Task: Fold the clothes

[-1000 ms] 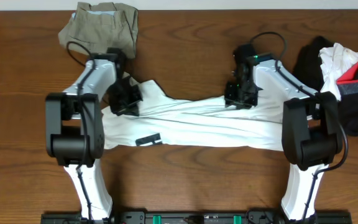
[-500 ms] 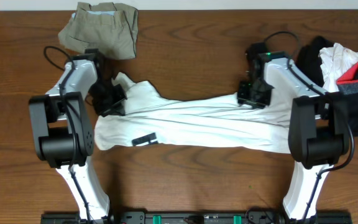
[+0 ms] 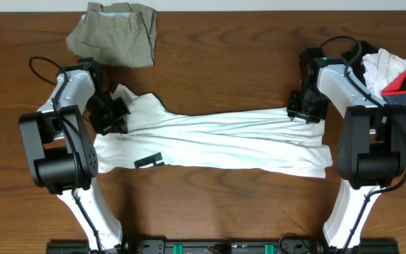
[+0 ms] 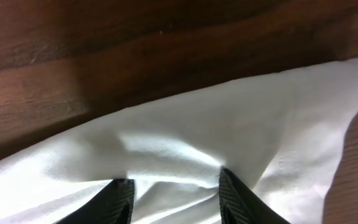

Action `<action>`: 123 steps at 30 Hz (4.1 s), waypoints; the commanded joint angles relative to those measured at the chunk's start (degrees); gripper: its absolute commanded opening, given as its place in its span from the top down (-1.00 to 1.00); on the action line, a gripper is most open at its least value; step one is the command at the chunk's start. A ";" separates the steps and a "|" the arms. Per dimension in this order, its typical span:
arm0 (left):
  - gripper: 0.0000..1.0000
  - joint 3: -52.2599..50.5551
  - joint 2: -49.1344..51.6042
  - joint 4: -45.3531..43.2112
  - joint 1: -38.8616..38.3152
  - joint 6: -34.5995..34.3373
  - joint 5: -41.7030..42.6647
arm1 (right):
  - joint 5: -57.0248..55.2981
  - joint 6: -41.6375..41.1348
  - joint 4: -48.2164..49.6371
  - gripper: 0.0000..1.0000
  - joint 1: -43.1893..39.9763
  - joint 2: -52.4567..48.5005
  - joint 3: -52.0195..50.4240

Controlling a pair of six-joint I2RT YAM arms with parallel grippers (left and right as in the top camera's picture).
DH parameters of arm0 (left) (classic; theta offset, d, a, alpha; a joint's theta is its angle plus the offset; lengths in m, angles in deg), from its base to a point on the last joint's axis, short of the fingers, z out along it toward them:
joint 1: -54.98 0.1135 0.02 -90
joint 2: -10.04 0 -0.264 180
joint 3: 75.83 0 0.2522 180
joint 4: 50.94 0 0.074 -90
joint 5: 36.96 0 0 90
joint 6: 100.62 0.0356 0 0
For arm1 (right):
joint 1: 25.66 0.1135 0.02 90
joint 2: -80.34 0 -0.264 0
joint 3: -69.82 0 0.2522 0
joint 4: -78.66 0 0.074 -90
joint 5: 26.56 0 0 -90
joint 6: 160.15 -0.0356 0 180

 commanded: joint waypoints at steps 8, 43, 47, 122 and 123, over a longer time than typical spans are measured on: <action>0.88 -0.52 -11.93 -0.52 1.66 -0.13 -8.33 | -2.32 0.00 0.22 0.13 -2.05 -0.44 -0.57; 0.88 -5.03 -21.18 -3.13 -25.20 -2.73 3.58 | 10.32 1.29 -5.86 0.51 10.19 6.64 0.87; 0.88 -7.93 -20.57 -4.61 -25.68 -3.08 3.56 | 5.70 -1.81 -4.98 0.51 9.07 6.64 -2.21; -0.96 -11.80 -20.17 -4.50 -25.68 -3.06 -4.61 | 22.64 18.10 4.68 -0.99 -31.15 24.74 -21.99; -0.96 -11.80 -20.17 -4.50 -25.68 -3.06 -4.61 | 23.52 18.97 4.76 -0.98 -32.04 24.74 -22.29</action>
